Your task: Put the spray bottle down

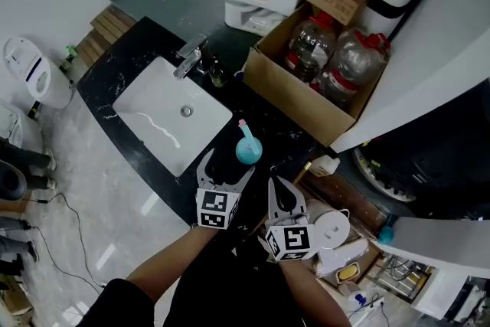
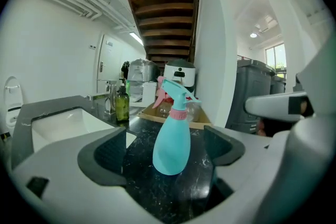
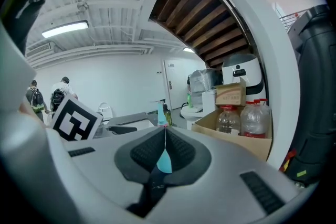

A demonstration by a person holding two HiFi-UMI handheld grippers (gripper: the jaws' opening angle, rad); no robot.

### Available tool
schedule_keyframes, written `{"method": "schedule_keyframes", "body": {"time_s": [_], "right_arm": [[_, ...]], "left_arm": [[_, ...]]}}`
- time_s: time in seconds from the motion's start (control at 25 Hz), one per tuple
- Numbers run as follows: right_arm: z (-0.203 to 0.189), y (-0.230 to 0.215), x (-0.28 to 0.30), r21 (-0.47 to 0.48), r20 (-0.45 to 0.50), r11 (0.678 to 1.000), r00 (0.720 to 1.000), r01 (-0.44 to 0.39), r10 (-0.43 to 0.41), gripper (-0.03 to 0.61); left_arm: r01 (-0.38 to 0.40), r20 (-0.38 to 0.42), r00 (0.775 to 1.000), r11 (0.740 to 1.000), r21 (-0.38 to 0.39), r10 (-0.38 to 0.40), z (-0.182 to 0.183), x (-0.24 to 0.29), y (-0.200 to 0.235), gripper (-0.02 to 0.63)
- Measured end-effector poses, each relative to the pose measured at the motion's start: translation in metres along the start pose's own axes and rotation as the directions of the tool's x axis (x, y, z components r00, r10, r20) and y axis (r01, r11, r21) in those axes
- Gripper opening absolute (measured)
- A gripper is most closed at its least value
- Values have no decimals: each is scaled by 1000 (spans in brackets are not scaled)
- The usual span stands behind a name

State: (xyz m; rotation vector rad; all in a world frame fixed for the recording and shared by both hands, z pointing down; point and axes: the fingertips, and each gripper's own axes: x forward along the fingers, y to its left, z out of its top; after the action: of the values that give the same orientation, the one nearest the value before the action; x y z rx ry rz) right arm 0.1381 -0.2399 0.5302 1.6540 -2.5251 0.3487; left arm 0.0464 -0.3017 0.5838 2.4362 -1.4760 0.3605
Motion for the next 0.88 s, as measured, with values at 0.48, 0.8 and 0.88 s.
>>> {"method": "schedule_keyframes", "body": {"time_s": [0.48,0.8,0.88], "right_arm": [[19,57,-31,3,13,999,999,45,-45,15],[49,90,-61,61,43,995,996,76,-79,15],[55,102,-65,40,56,997,996,66,-68,15]], "left_arm": [[52,66,997,997,-62,-48,29,-99,-9,457],[129,84,988,992,11,-129,41,-152,-19,456],[167,99,981,986,-24,-164,46,-166,-20,450]]}}
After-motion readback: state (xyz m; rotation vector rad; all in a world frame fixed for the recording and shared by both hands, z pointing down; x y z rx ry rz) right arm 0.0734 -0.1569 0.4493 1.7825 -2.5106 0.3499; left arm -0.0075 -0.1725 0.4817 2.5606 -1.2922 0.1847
